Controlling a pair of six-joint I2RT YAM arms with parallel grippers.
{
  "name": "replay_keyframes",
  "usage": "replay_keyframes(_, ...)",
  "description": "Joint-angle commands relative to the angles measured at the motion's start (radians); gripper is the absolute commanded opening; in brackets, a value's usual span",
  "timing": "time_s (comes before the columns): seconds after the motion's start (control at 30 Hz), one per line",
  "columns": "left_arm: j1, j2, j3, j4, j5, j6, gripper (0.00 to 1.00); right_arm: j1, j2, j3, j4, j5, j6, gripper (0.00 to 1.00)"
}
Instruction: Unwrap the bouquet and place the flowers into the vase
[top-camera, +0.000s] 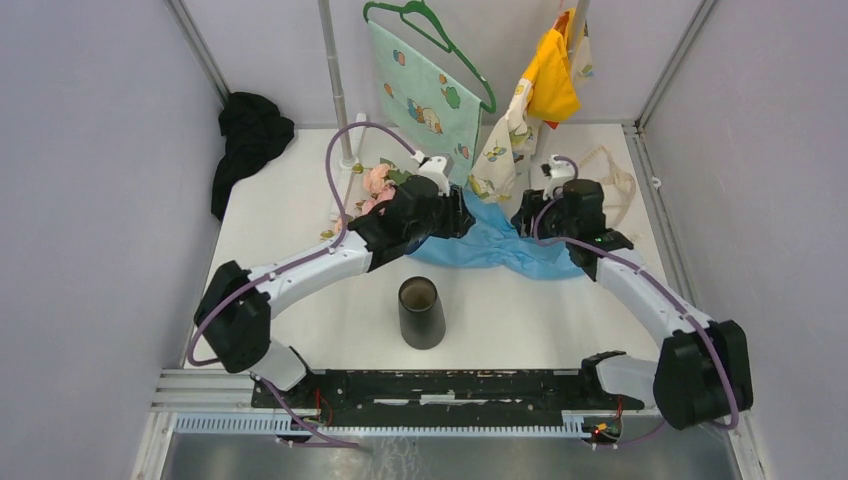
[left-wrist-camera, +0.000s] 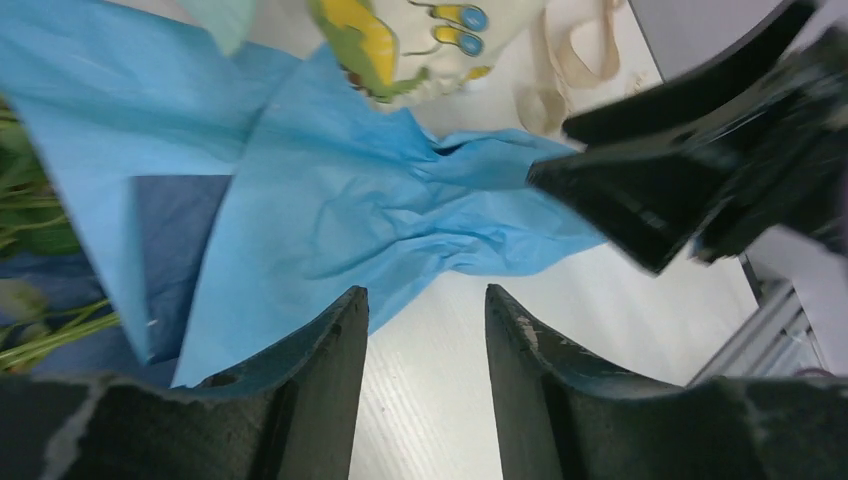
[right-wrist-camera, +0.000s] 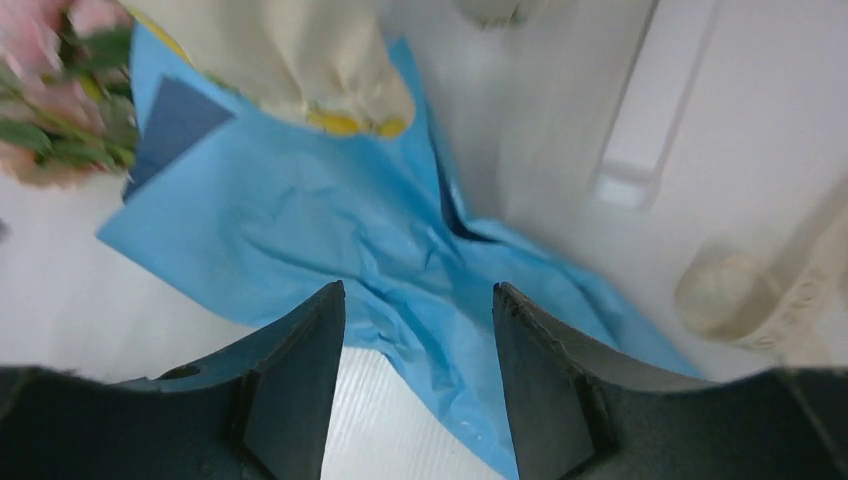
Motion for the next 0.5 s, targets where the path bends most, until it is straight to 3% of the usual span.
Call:
replay_keyframes(0.0,0.000,-0.098,-0.045,-0.015,-0.195,0.071,0.54,0.045,0.102,-0.019,0.106,-0.020,-0.021,0.61)
replay_keyframes(0.07,0.001,-0.121,-0.063,0.002,-0.191,0.064,0.50,0.061,0.155,0.002,0.115,-0.018,-0.023,0.60)
replay_keyframes(0.1,0.003,-0.131,-0.074,0.013,-0.184,0.050,0.43,0.067,0.175,0.009,0.128,-0.015,-0.023,0.60)
replay_keyframes(0.17,0.005,-0.138,-0.078,0.016,-0.190,0.015,0.05,0.078,0.227,0.034,0.138,-0.007,-0.024,0.57)
replay_keyframes(0.33,0.005,-0.105,-0.010,-0.078,-0.205,0.017,0.02,0.086,0.347,0.110,0.151,0.049,-0.032,0.53)
replay_keyframes(0.47,0.005,-0.173,-0.086,-0.015,-0.211,0.027,0.02,0.086,0.426,0.183,0.153,0.083,-0.041,0.53)
